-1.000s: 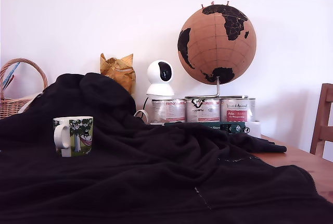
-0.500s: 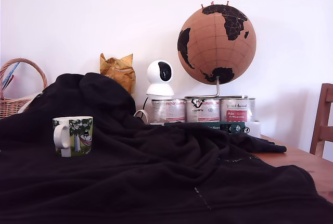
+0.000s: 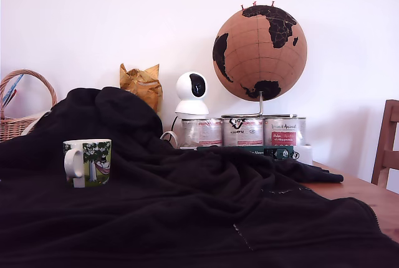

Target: Pick the grey coffee capsule and place it inside the green coffee cup

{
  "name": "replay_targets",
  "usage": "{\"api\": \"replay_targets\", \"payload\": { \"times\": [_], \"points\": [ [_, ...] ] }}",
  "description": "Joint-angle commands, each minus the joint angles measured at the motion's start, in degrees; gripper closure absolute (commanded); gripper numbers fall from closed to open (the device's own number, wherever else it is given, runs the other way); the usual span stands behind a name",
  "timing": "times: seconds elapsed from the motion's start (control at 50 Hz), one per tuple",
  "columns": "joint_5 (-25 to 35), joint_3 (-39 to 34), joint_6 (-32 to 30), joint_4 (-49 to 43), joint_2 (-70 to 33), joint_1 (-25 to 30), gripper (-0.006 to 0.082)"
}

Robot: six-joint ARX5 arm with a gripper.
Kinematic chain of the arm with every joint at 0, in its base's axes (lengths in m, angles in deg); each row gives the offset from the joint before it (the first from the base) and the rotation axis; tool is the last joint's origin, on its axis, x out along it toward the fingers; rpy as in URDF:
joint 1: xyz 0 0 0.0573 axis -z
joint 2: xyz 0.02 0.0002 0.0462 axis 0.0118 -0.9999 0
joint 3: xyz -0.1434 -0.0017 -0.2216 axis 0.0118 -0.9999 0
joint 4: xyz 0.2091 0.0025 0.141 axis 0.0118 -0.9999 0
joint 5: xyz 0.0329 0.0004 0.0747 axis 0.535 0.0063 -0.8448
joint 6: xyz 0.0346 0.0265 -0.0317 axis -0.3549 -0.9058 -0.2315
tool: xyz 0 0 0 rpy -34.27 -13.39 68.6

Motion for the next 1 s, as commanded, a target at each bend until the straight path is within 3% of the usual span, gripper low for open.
{"api": "replay_targets", "payload": {
  "times": [0.0,0.34,0.54,0.98],
  "points": [
    [-0.61,0.15,-1.16,2.75,-3.50,0.13,0.0105],
    [-2.03,0.70,-4.31,17.14,-19.93,0.11,0.0105],
    [-2.19,3.50,-6.21,20.72,-28.61,0.13,0.0157],
    [-2.21,11.82,-8.52,22.03,-42.71,-0.02,0.0159]
  ]
}}
